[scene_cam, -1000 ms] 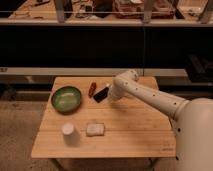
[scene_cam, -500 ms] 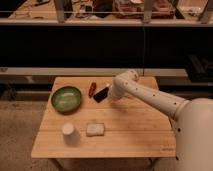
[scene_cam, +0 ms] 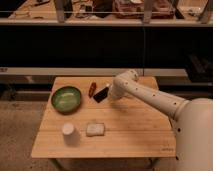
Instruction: Drag the ceramic bowl in a circle
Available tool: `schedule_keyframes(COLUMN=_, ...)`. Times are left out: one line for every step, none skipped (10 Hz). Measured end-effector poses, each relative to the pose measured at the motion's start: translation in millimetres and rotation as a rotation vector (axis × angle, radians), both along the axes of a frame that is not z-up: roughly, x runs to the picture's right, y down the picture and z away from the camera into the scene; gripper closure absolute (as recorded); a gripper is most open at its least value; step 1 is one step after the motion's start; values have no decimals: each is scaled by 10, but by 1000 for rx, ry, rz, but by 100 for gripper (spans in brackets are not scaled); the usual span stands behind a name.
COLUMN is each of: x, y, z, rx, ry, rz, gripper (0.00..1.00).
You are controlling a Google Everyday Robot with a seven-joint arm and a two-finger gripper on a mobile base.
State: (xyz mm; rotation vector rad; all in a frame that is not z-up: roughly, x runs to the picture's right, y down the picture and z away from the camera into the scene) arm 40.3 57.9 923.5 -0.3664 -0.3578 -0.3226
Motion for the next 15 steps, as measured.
schedule_keyframes(x=0, y=1, z=0, rx=0, ry=0, rz=0, gripper=98)
schedule_keyframes(x=0, y=0, z=0, rx=0, ry=0, rz=0, gripper=98)
schedule_keyframes(x=0, y=0, z=0, rx=0, ry=0, rz=0, gripper=98)
schedule_keyframes(x=0, y=0, z=0, rx=0, ry=0, rz=0, gripper=98)
schedule_keyframes(x=0, y=0, z=0, rx=0, ry=0, rz=0, gripper=98)
schedule_keyframes(x=0, y=0, z=0, rx=0, ry=0, rz=0, gripper=98)
schedule_keyframes(x=0, y=0, z=0, rx=0, ry=0, rz=0, gripper=98)
schedule_keyframes(x=0, y=0, z=0, rx=0, ry=0, rz=0, gripper=98)
schedule_keyframes(x=4, y=3, z=-1, rx=1, ry=1, rz=-7, gripper=98)
schedule_keyframes(x=-1, y=-22, z=-27, rx=7, ry=-4, rz=-28, gripper=98)
schedule_keyframes(x=-48, y=-52, z=-62, rx=15, ry=-18, rz=-58, gripper=98)
schedule_keyframes(x=-142, y=-107, z=-123, rx=28, ry=-47, rz=-103, gripper=98)
schedule_keyframes(x=-305, y=-180, z=-222, rx=48, ry=-98, rz=-167, gripper=98)
schedule_keyframes(x=-483, y=-256, z=-332, rx=69, ry=-158, rz=-227, gripper=98)
schedule_keyframes(x=-787, y=-361, z=-504, rx=104, ry=-264, rz=-307, gripper=98)
